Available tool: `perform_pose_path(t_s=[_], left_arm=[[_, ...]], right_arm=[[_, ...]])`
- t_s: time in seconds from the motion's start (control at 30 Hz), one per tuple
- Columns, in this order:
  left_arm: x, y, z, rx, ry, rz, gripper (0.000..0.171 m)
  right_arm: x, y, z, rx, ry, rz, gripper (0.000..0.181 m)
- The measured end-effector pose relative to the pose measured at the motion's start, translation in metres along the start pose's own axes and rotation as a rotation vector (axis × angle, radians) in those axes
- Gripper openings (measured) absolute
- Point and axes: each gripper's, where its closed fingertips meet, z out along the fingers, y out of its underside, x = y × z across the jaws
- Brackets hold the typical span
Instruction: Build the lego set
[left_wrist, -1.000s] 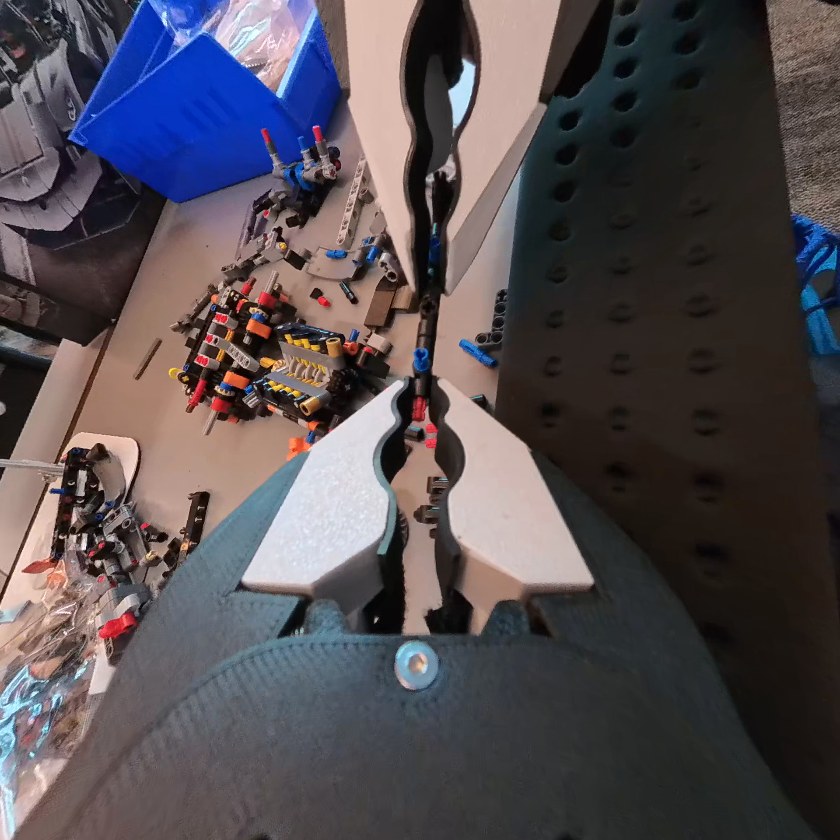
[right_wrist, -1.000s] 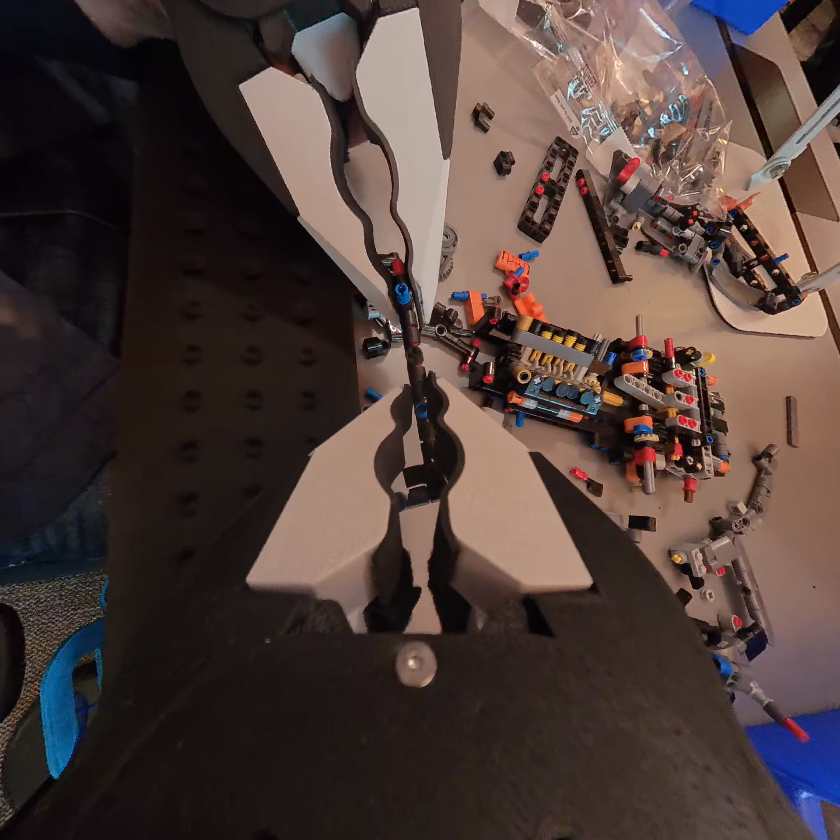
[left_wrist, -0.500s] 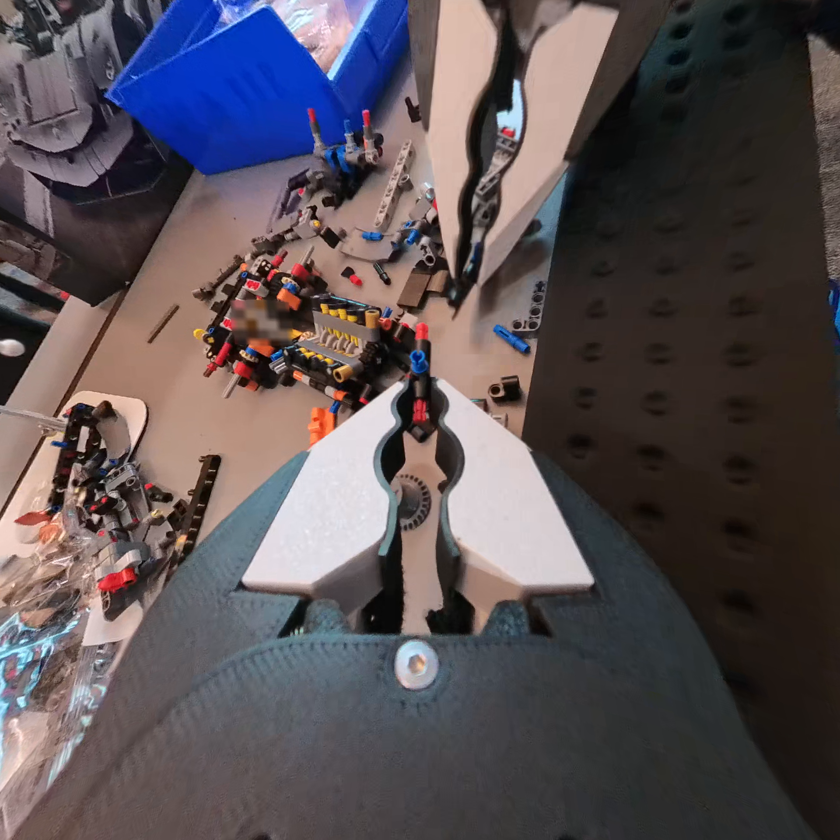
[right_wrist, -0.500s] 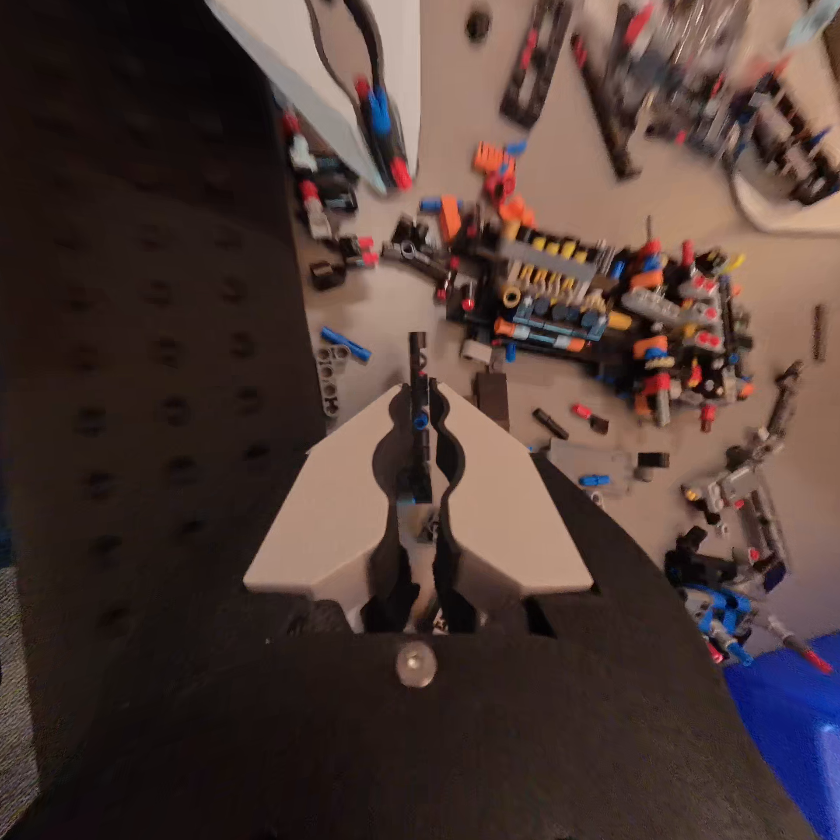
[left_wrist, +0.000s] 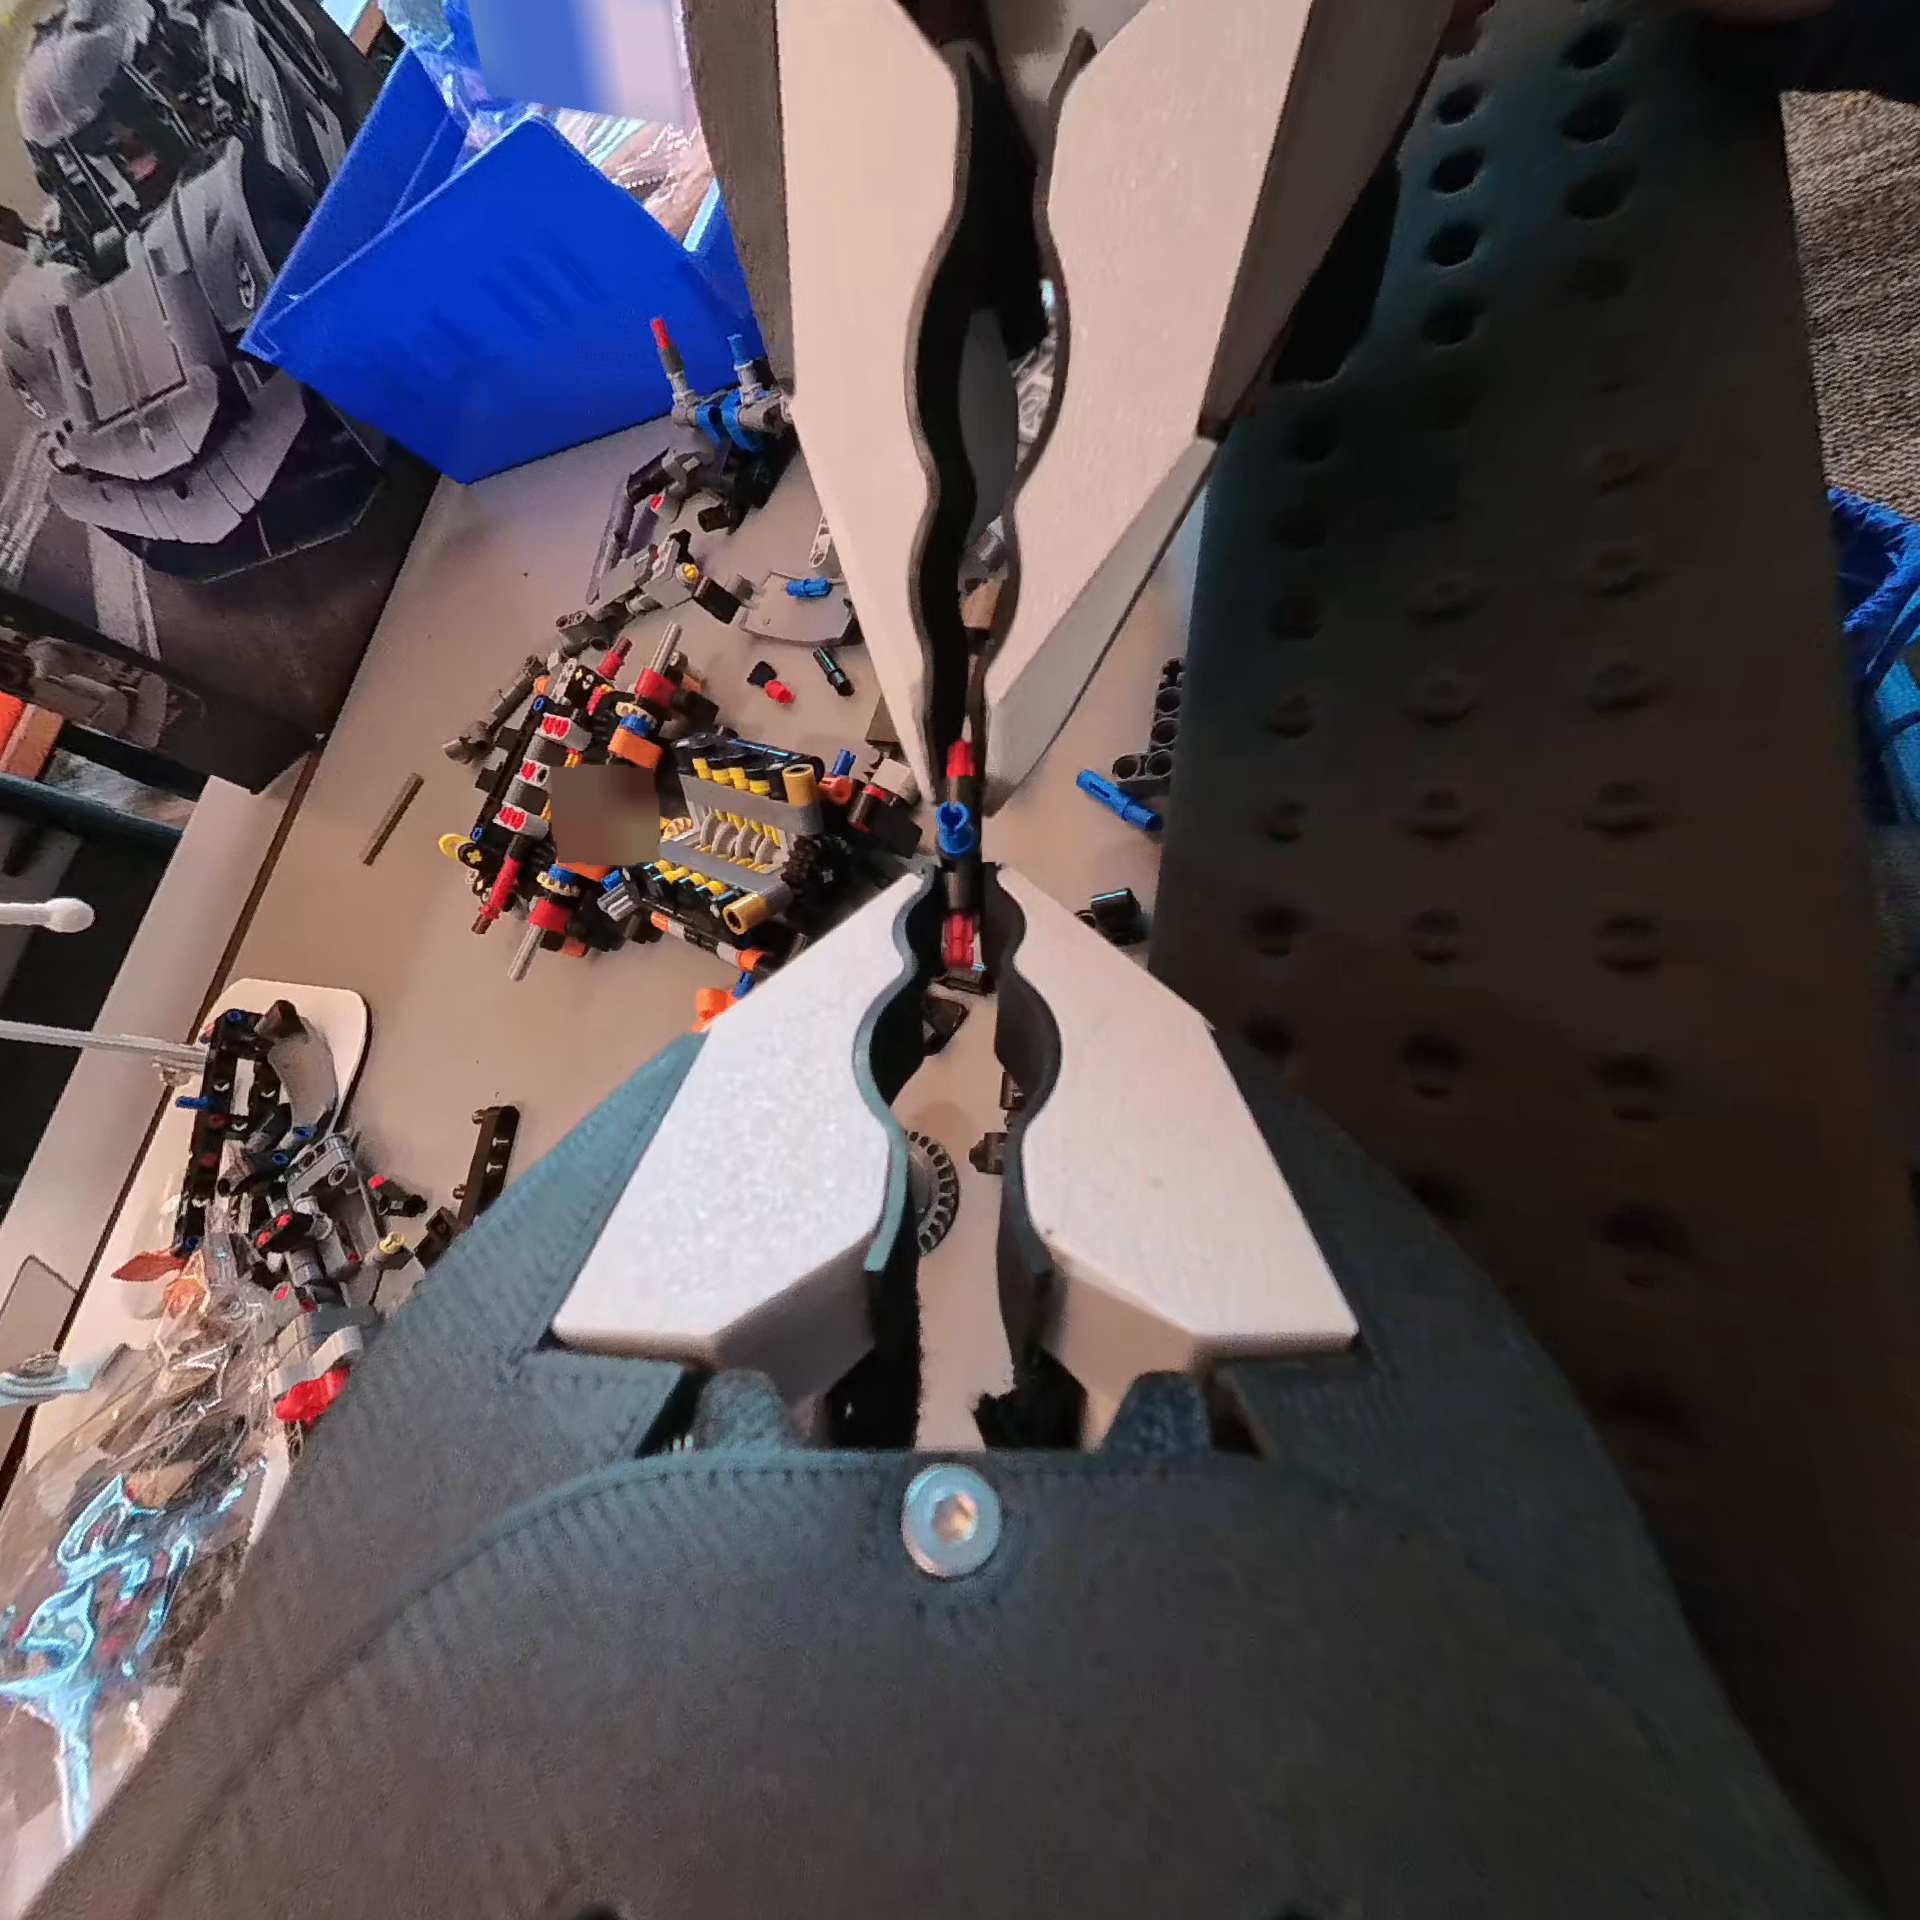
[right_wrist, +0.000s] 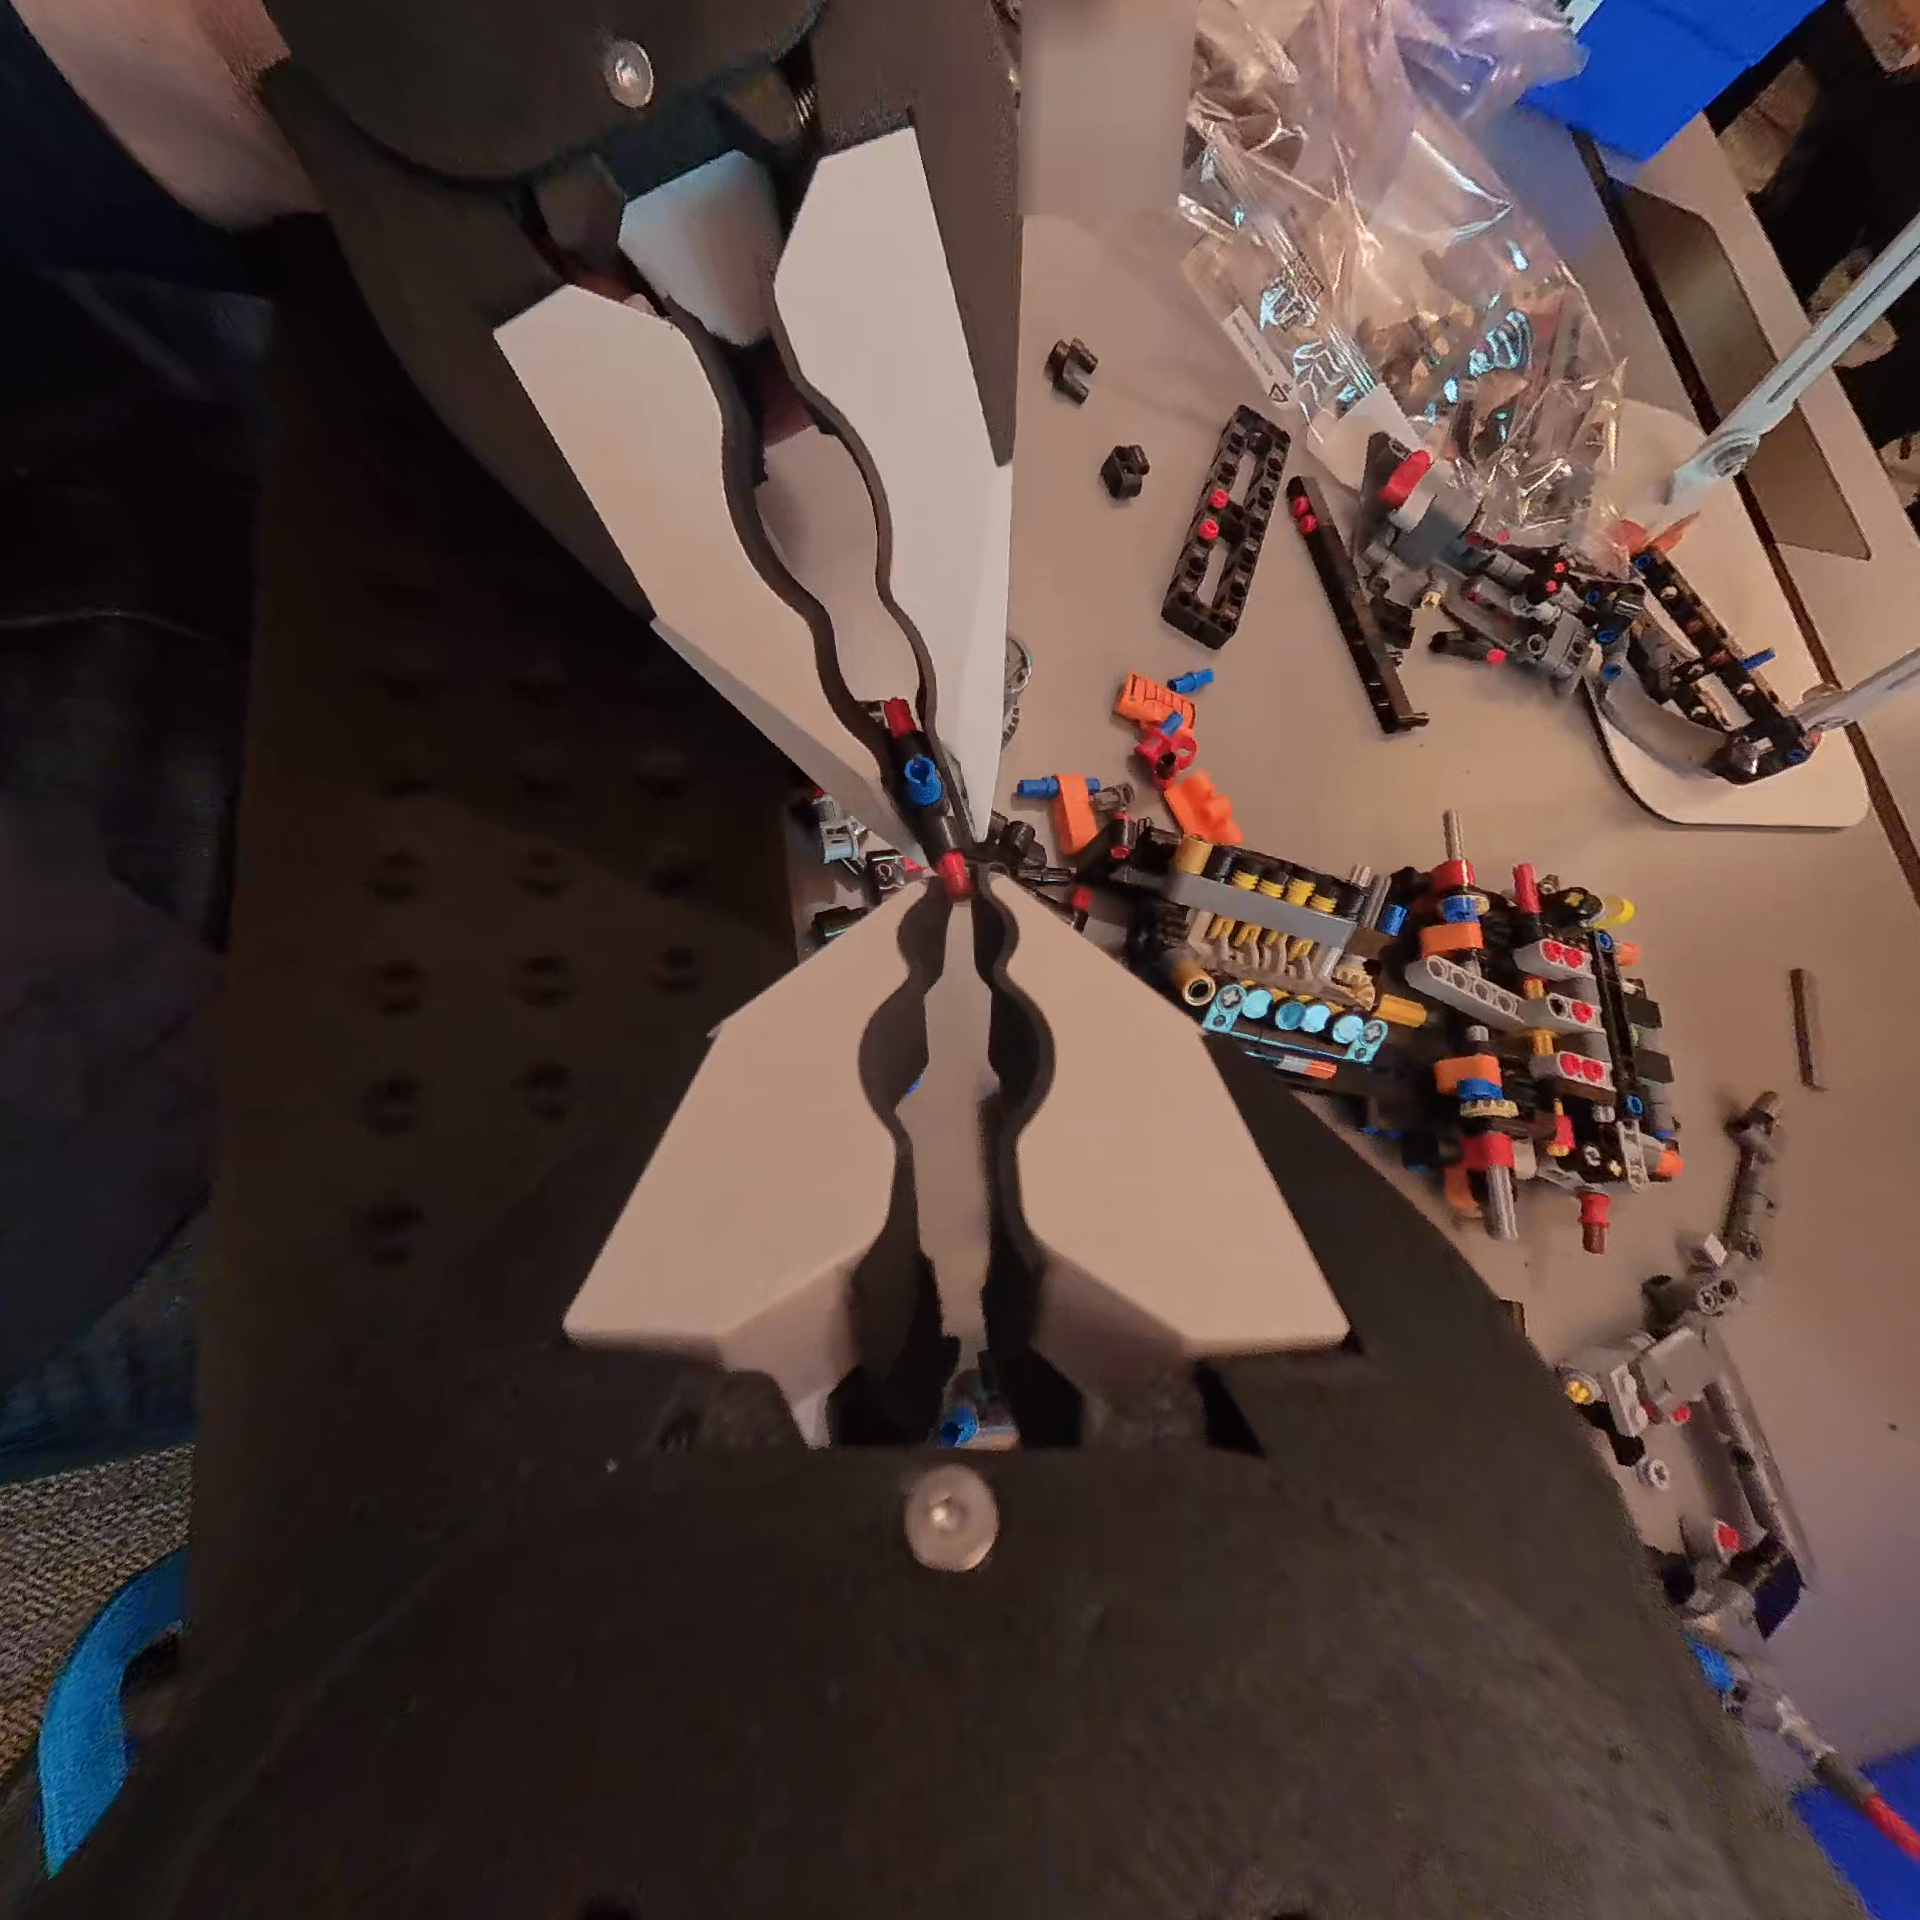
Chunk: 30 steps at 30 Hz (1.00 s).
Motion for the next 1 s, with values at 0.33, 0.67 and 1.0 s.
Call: perform_pose_path(t_s=[0.33, 0.67, 1.0], left_arm=[[0.003, 0.007, 0.005, -0.057, -0.001, 0.032, 0.004], [0.007, 0.005, 0.002, -0.028, 0.056, -0.008, 0.004], [0.006, 0.001, 0.005, -0.016, 0.077, -0.059, 0.004]], right_arm=[[0.0, 0.009, 0.005, -0.133, 0.087, -0.156, 0.002], [-0.006, 0.012, 0.0, -0.191, 0.069, -0.161, 0.001], [0.01, 0.025, -0.019, -0.127, 0.081, -0.039, 0.0]])
